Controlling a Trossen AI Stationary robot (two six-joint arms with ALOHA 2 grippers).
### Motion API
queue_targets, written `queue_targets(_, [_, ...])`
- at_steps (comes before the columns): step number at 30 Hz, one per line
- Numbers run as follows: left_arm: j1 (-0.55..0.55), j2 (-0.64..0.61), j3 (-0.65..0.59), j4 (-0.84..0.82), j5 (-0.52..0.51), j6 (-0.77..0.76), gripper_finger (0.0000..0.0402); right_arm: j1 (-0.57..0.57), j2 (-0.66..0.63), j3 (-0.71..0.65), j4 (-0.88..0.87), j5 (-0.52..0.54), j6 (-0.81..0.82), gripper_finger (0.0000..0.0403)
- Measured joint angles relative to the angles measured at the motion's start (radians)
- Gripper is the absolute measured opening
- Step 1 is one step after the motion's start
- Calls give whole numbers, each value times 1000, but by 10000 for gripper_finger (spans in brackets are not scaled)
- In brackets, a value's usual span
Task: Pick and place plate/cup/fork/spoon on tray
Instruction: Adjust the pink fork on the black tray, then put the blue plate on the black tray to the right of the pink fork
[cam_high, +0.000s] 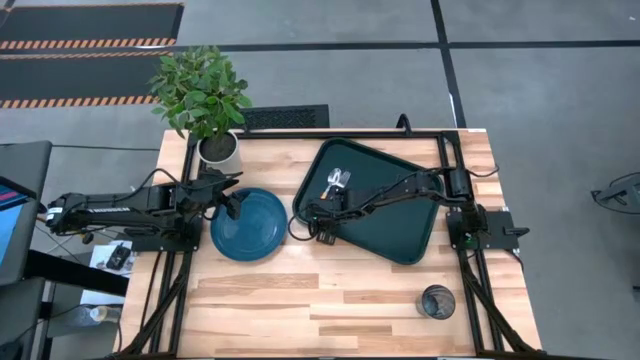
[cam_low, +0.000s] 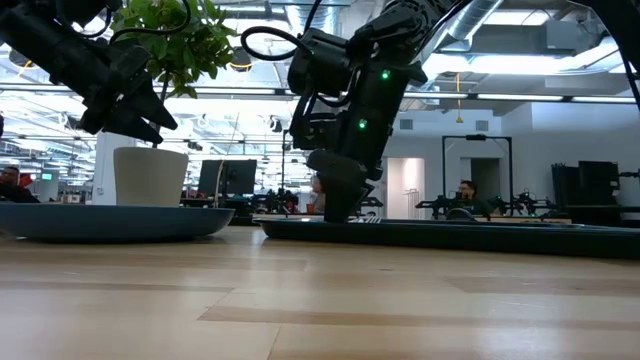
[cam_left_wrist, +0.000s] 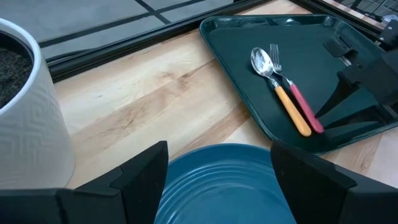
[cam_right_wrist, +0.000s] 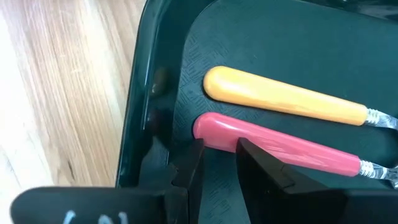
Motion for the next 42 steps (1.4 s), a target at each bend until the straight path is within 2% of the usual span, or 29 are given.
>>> queue_targets(9, [0,0,0,0,0,0,269,0,-16,-2,-22,-4,0,118])
queue_targets(19, [0,0,0,0,13,14,269,13,-230,-1,-129,50,40,118])
queue_targets(26, [0,0,0,-34,164,67,269,52,-378,0,-191,57,139,118])
queue_targets(30, [0,8,-7,-59,178,73,269,99,-422,0,-218,61,184,118])
queue_targets(38, [2,130,-67,-14,122,-50,269,209,-424,0,-234,139,234,118])
queue_targets(42, [-2,223,-77,28,209,-49,269,250,-424,0,-236,173,272,118])
